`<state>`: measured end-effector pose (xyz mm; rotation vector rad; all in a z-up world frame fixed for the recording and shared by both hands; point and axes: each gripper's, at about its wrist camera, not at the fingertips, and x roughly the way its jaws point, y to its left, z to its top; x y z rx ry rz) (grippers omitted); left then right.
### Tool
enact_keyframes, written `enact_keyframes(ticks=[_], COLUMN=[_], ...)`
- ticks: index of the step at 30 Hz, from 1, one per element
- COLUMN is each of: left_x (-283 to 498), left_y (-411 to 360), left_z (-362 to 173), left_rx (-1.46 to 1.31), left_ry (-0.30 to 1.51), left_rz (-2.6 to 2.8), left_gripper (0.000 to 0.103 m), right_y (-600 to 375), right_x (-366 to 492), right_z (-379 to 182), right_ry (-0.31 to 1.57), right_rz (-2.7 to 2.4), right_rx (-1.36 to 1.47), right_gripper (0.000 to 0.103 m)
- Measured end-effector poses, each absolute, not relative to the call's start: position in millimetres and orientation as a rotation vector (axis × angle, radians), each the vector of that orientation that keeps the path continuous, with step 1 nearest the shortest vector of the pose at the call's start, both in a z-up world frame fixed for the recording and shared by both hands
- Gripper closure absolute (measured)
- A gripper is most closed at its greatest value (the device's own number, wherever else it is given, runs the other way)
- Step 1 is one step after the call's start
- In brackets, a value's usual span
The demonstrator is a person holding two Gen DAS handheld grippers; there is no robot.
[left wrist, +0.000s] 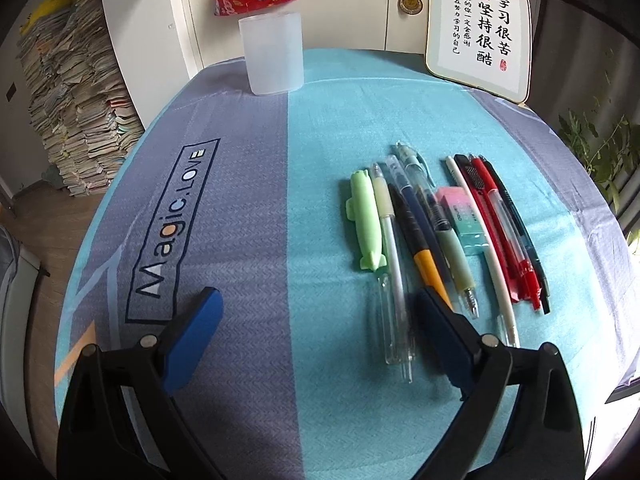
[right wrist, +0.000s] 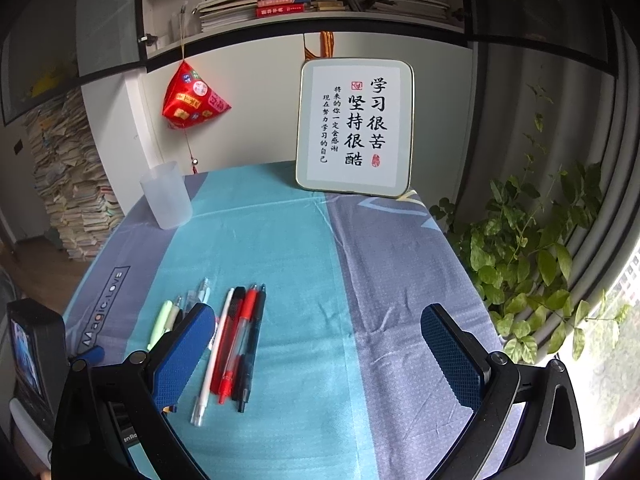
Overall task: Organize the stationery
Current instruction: 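Move both tools down toward the row of pens, then grasp the clear beige-capped pen with the left tool while the right tool grasps the black pen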
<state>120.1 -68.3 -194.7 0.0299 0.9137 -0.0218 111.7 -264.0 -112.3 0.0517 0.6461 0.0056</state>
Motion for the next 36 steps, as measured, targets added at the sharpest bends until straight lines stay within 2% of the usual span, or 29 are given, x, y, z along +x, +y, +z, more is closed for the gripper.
enact_keyframes(ticks=[2,4,5,7,8,9,12,17,23,36], left_x=[118.5,113.5,111.3,106.9,104.8,103.3,102.1,100.3,91.5,80.2], left_y=[-67.0,-71.1,-73.7,-79.4,-82.2,-84.7,-85.6,-78.6,-78.7,-62.9], left_z=[-193.6,-191.3,-189.8,-187.6,-187.1,-187.3,-188.3,-185.8,-171.7,-150.7], left_rx=[0.020,0.042,0.051,0.067,0.074,0.078,0.078,0.013,0.005,-0.013], left_ry=[0.909,0.898,0.896,0.894,0.891,0.888,0.879,0.881,0.842,0.781], left_rz=[-0.028,-0.072,-0.095,-0.137,-0.157,-0.174,-0.182,-0.228,-0.262,-0.262], left_gripper=[0.015,0.034,0.040,0.066,0.075,0.091,0.091,0.091,0.091,0.091], right_y=[-263.8,-263.8,-264.0,-265.1,-265.5,-265.3,-264.5,-266.1,-266.6,-235.7], right_x=[111.5,110.9,110.3,110.0,110.2,110.1,109.1,112.3,118.6,121.4], right_z=[-113.1,-113.7,-114.2,-115.0,-115.5,-116.0,-117.2,-121.3,-137.5,-190.8], right_ry=[0.647,0.648,0.647,0.649,0.651,0.653,0.653,0.683,0.758,0.922], right_rz=[0.001,-0.003,-0.001,0.004,0.007,0.010,0.009,0.034,0.082,0.120], right_rx=[0.047,0.043,0.045,0.055,0.061,0.065,0.061,0.073,0.101,-0.023], right_gripper=[0.000,0.000,0.000,0.001,0.003,0.004,0.004,0.020,0.030,0.032])
